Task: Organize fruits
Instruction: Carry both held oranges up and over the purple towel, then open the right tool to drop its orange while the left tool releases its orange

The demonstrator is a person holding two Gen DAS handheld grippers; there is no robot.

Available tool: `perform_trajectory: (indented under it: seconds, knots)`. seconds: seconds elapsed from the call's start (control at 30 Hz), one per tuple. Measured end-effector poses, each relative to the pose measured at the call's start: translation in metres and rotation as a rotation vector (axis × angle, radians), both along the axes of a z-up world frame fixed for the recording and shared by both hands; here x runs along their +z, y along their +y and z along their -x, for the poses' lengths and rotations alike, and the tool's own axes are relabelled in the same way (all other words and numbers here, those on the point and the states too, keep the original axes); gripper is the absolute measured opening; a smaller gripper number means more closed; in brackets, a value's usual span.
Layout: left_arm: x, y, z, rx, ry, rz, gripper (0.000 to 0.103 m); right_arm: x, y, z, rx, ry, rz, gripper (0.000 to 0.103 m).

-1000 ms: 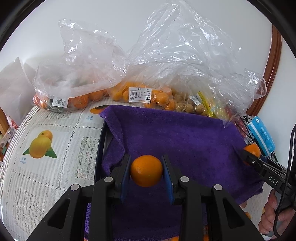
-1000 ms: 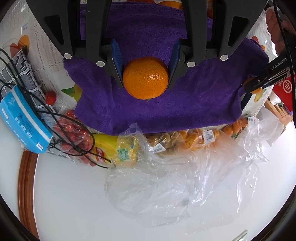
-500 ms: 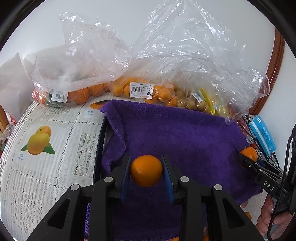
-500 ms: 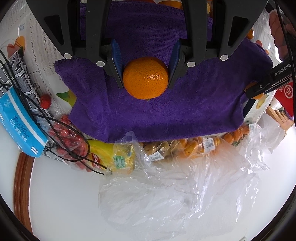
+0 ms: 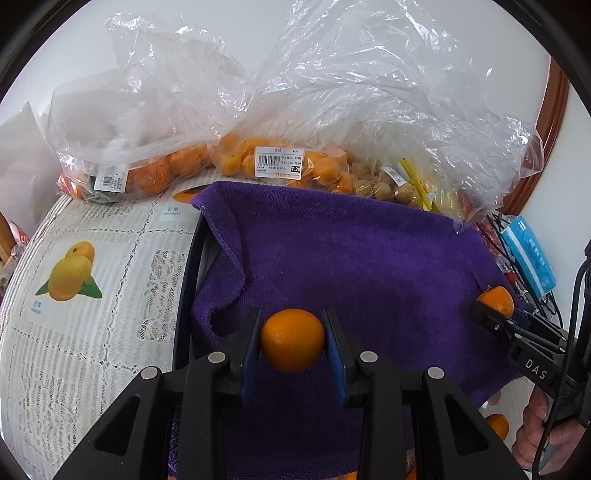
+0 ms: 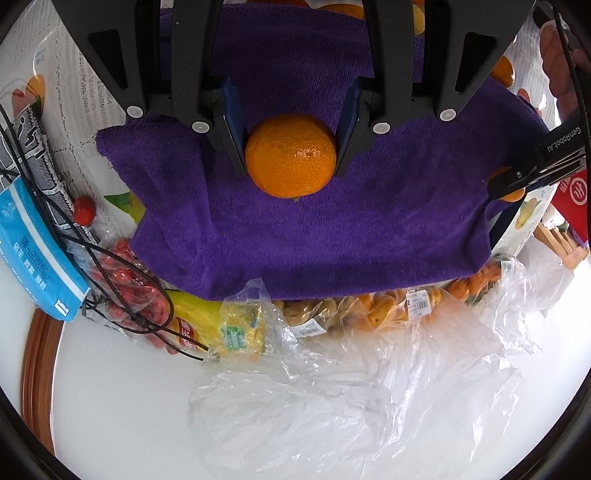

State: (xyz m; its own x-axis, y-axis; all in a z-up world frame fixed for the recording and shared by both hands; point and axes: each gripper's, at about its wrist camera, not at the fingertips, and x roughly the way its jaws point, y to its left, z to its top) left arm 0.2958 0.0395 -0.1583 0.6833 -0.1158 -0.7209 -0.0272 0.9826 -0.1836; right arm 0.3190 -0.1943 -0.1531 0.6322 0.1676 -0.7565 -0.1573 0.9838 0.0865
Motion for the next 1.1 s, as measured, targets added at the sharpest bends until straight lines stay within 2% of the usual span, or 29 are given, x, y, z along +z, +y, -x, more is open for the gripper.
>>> perform_trajectory:
  seconds: [0.33,0.53,0.77,0.93,1.0,1.1]
  knots:
    - [-0.003,-0.006,-0.004,-0.018,0.018,-0.017,0.031,-0.002,0.002,0.000,0.006,0.011,0.011,0.045]
    - [-0.004,-0.006,-0.003,-0.027,0.021,-0.014,0.031,0.006,0.002,0.006,0.004,-0.037,0.030,0.045]
    - [-0.001,-0.004,-0.001,-0.026,0.003,-0.013,0.031,0.008,-0.002,0.011,-0.001,-0.049,0.028,0.047]
    - [0.005,-0.004,0.002,-0.036,-0.013,0.000,0.032,0.015,0.000,0.017,-0.004,-0.088,0.034,0.062]
    - [0.008,-0.005,0.003,-0.039,-0.013,0.002,0.039,0.018,0.000,0.019,-0.007,-0.099,0.038,0.066]
    - [0.013,-0.007,0.007,-0.040,-0.021,-0.001,0.043,0.023,0.002,0.022,-0.013,-0.108,0.040,0.071]
